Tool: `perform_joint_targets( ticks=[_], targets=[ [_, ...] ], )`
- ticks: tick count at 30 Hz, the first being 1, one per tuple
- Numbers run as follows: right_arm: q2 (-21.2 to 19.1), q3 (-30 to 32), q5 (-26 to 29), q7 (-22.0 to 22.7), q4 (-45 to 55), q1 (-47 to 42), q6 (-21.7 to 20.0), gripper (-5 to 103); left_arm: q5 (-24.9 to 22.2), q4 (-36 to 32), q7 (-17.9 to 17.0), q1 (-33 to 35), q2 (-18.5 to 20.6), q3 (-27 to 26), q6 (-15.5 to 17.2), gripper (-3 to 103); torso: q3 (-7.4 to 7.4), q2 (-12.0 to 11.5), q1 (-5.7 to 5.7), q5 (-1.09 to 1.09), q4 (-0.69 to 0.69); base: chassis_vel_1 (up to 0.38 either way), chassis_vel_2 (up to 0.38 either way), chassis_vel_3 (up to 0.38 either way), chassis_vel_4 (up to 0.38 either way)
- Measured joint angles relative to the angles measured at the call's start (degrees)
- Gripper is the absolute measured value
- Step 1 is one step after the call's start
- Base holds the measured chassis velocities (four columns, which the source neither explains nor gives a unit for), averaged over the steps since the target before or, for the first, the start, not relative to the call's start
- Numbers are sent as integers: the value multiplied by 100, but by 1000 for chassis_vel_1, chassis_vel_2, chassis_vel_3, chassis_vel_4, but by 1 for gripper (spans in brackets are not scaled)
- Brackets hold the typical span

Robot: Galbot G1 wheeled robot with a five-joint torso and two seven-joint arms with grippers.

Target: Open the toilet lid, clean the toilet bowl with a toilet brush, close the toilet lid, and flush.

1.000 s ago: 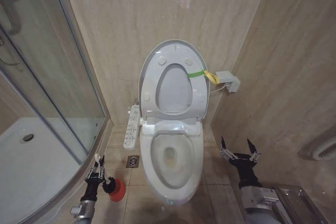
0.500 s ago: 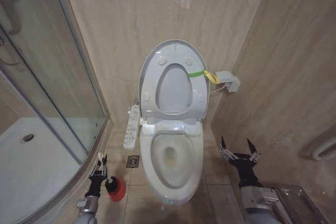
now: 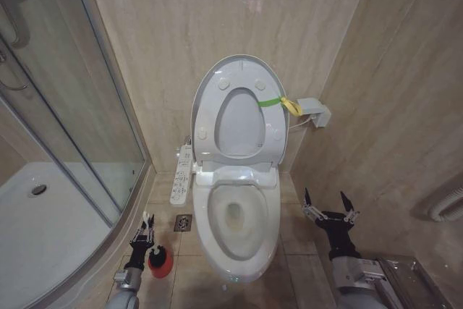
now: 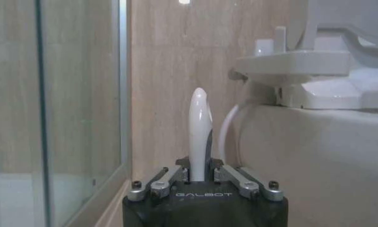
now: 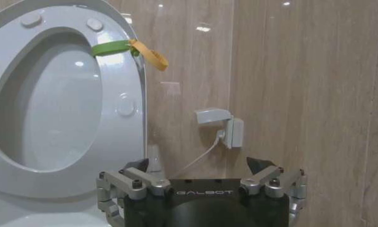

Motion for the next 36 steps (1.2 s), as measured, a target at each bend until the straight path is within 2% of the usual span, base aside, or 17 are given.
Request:
perform_joint_targets(
  ticks=[8, 12, 22, 31, 35, 36],
  targets=[
    [0, 0, 0, 0, 0, 0, 0, 100, 72, 337, 78, -201, -95, 150, -2, 18, 0, 0, 0, 0, 0, 0, 0, 0, 0],
    [0, 0, 0, 0, 0, 0, 0, 100, 289, 621, 137, -284, -166, 231, -5, 18, 0, 0, 0, 0, 0, 0, 0, 0, 0],
    [0, 0, 0, 0, 0, 0, 0, 100, 484, 858, 215, -324, -156, 235, -25, 18, -1, 0, 0, 0, -1, 0, 0, 0, 0],
    [0, 0, 0, 0, 1, 0, 0, 100, 495, 415, -277, -81, -10, 223, 11, 18, 1, 0, 0, -3, 3, 0, 0, 0, 0],
    [0, 0, 0, 0, 0, 0, 0, 100, 503, 19, -453, 115, 46, 204, 15, 18, 0, 0, 1, -2, 0, 0, 0, 0, 0],
    [0, 0, 0, 0, 0, 0, 0, 100, 513, -96, -489, 190, 59, 193, 16, 45, 0, 0, 1, -1, 0, 0, 0, 0, 0]
  ],
)
